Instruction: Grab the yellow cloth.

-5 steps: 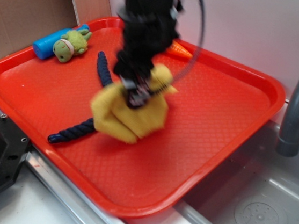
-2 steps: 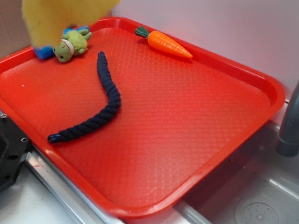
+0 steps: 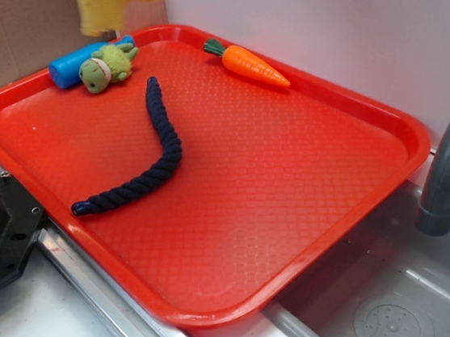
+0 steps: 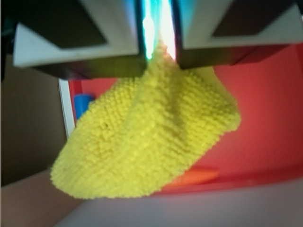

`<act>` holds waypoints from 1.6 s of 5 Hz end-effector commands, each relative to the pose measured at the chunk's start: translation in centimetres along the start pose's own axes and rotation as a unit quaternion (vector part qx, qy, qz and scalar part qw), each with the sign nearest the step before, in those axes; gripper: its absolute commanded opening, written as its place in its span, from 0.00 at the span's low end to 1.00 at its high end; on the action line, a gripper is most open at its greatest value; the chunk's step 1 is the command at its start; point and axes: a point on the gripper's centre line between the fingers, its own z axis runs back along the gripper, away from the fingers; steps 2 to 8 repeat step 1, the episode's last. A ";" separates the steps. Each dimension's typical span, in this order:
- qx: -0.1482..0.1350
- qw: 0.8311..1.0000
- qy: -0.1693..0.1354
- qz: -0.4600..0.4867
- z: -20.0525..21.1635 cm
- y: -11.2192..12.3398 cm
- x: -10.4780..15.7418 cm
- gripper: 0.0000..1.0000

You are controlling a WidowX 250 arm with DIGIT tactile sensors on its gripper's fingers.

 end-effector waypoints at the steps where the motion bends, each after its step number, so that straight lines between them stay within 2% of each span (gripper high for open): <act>1: -0.012 1.000 -0.015 0.006 -0.2 -1.6 0.3 0.00; 8: -0.012 1.000 -0.015 0.006 -0.2 -1.6 0.3 0.00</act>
